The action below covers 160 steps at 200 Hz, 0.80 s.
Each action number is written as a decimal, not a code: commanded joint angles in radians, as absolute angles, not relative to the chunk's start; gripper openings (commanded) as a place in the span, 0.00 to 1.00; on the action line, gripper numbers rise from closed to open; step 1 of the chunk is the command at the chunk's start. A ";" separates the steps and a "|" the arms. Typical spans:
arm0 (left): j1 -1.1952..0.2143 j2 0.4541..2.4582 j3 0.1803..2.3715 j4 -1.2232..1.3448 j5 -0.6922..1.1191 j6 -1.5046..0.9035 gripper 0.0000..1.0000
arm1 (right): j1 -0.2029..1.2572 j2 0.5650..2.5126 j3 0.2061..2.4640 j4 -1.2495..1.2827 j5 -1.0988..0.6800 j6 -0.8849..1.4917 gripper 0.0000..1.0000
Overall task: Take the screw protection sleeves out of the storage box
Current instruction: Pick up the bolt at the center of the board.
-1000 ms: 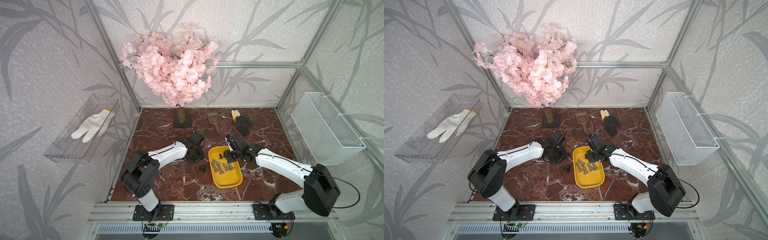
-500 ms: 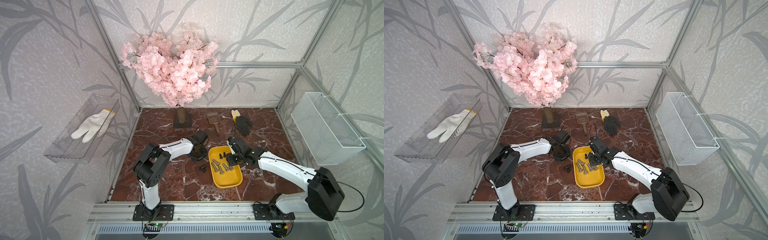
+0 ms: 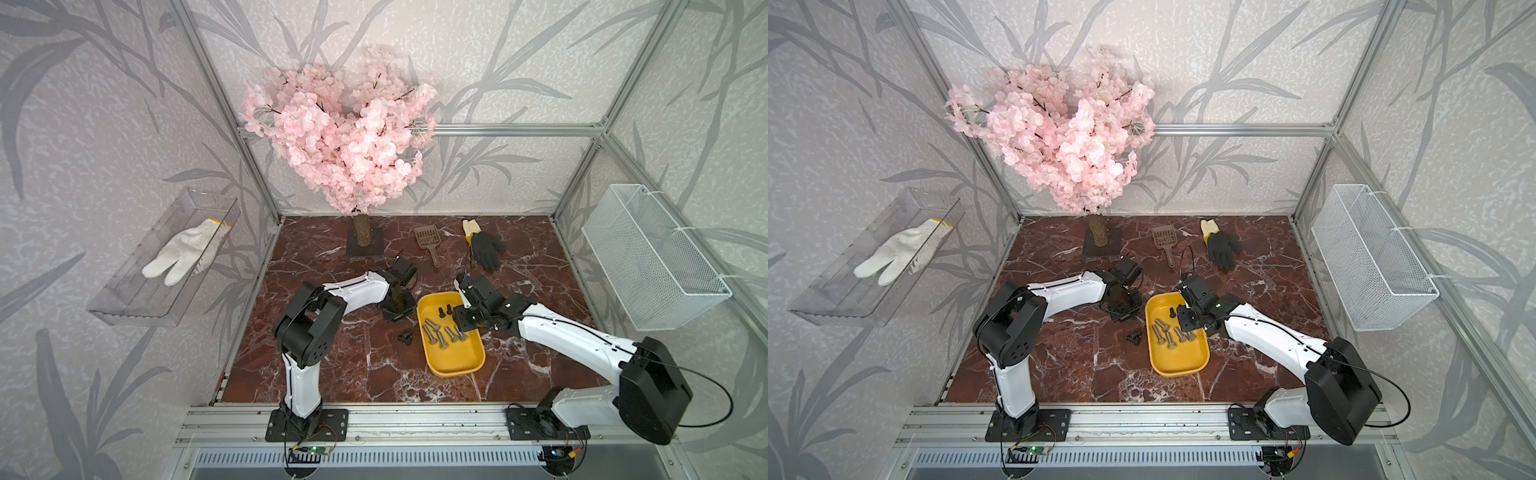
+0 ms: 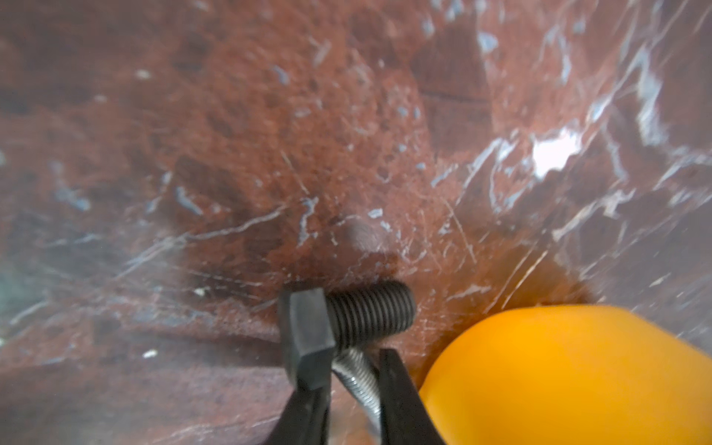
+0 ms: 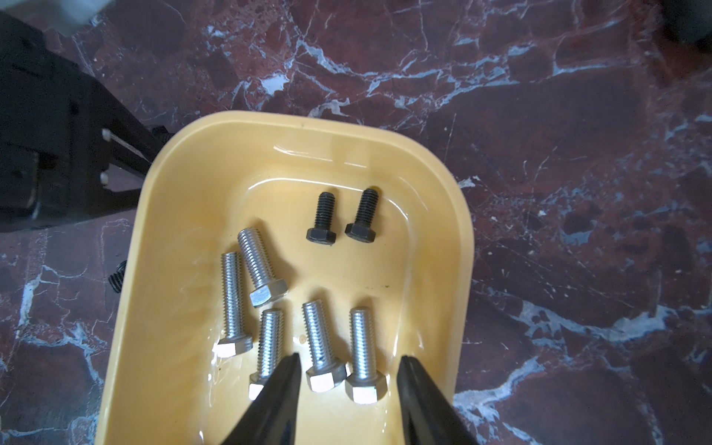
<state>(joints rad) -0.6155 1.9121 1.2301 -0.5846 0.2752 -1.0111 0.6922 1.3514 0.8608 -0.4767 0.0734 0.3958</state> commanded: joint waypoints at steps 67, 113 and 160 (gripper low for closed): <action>-0.570 1.921 1.174 -0.812 0.281 -0.746 0.01 | 0.693 1.306 0.850 -0.499 0.065 0.405 0.46; -0.564 1.757 1.117 -0.735 0.311 -0.747 0.00 | 0.695 1.276 0.871 -0.480 0.001 0.421 0.46; -0.564 1.618 1.121 -0.731 0.376 -0.738 0.00 | 0.695 1.160 0.818 -0.298 -0.271 0.525 0.57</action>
<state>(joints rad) -0.5636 1.6951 1.1160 -0.7219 0.3309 -0.7582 0.6922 1.2316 0.8555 -0.4454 -0.0910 0.4522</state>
